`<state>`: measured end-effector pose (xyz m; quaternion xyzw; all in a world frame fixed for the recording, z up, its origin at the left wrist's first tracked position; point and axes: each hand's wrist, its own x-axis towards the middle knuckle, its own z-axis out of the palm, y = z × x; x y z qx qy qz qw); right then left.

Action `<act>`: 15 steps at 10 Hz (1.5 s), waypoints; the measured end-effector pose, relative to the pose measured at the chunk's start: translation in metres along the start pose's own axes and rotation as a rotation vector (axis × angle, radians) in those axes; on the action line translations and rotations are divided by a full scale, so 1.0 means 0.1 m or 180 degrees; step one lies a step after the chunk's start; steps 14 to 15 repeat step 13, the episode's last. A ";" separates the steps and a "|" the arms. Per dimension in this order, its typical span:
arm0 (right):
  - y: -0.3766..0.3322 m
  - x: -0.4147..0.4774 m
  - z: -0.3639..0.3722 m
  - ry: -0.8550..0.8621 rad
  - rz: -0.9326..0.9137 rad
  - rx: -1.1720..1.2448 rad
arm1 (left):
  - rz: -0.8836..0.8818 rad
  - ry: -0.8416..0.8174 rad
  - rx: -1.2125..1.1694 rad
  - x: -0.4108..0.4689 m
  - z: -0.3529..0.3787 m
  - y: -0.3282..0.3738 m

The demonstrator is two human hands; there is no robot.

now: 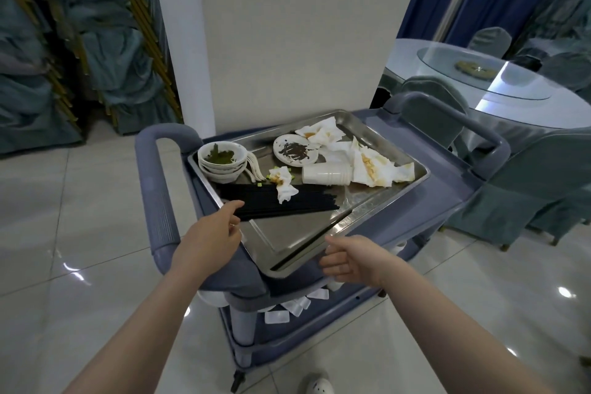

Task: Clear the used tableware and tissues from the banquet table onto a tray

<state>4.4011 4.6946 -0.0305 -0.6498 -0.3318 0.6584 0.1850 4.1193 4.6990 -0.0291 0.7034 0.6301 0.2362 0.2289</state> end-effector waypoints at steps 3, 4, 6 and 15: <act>0.05 0.34 -0.59 0.2044 -0.1710 -0.2910 | -0.0048 0.0035 0.0114 0.03 0.03 0.00; 0.02 0.49 -0.81 0.1815 -0.1507 -0.3910 | -0.0125 0.0074 0.0237 0.01 0.04 0.01; 0.08 0.62 -0.93 0.1771 -0.1715 -0.4255 | -0.0165 -0.0060 0.0524 0.01 0.07 0.05; -0.36 0.65 -1.43 0.0345 -0.2151 -0.3702 | -0.0832 0.0795 -0.1400 0.23 0.40 0.74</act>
